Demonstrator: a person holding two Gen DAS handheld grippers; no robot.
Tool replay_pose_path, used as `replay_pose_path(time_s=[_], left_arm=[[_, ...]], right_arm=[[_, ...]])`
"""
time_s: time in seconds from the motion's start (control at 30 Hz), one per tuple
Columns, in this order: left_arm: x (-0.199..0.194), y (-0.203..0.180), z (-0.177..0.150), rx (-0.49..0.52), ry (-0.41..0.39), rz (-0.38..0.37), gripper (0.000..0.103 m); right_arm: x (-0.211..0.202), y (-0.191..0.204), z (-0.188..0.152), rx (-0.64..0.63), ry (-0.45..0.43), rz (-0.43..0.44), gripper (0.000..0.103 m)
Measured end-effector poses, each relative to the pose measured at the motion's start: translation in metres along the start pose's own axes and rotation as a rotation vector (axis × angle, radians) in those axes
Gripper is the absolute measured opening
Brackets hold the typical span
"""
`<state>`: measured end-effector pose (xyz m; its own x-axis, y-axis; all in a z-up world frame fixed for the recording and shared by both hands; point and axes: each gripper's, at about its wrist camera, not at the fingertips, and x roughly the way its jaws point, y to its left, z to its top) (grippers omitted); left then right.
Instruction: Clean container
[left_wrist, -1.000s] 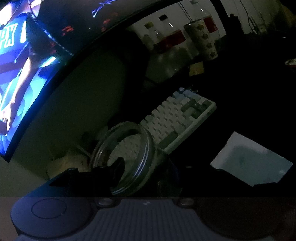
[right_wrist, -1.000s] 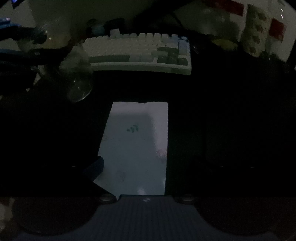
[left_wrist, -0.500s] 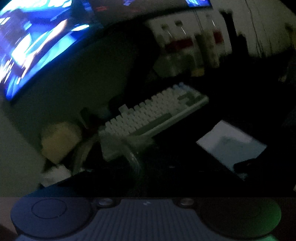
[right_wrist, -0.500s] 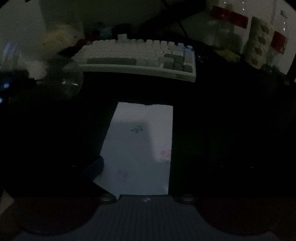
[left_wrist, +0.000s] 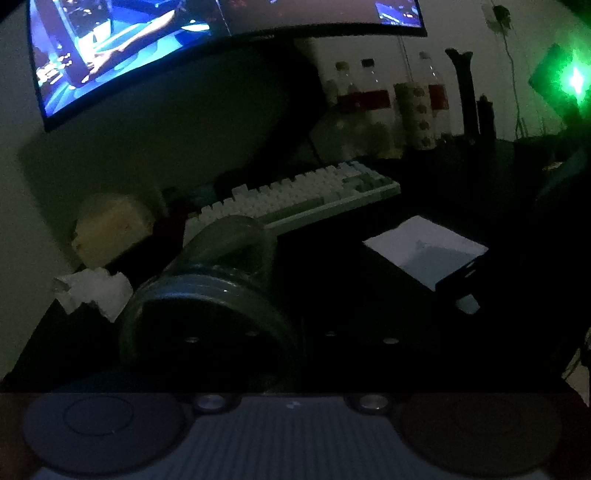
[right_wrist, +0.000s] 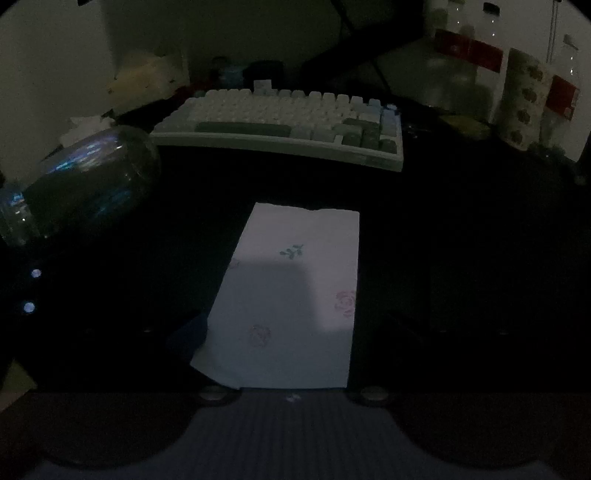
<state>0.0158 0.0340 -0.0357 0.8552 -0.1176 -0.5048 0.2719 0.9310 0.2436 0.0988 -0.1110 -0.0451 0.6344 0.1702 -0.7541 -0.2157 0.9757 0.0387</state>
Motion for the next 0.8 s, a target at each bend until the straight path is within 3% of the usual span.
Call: replay_pose_path(time_s=[0.2,0.27,0.5,0.73,0.8], left_arm=[[-0.003,-0.009,-0.01,-0.064,-0.013,0.038,0.011],[-0.006,-0.012,-0.013,-0.114,-0.02,0.047,0.036],[-0.023,-0.032,-0.002,-0.067,-0.092,0.098,0.042],[-0.002,-0.028,0.018,-0.21,0.007,0.104,0.046],[0.004,-0.026,0.017,-0.244,0.032,0.085,0.046]], right_arm=[[0.002,-0.008,0.001,-0.032,-0.008,0.047,0.103],[0.001,-0.01,0.0,-0.038,-0.005,0.041,0.103],[0.002,-0.021,0.013,-0.097,0.08,0.085,0.102],[0.013,-0.025,0.037,-0.099,0.111,0.099,0.079],[0.014,-0.022,0.041,-0.111,0.097,0.107,0.066]])
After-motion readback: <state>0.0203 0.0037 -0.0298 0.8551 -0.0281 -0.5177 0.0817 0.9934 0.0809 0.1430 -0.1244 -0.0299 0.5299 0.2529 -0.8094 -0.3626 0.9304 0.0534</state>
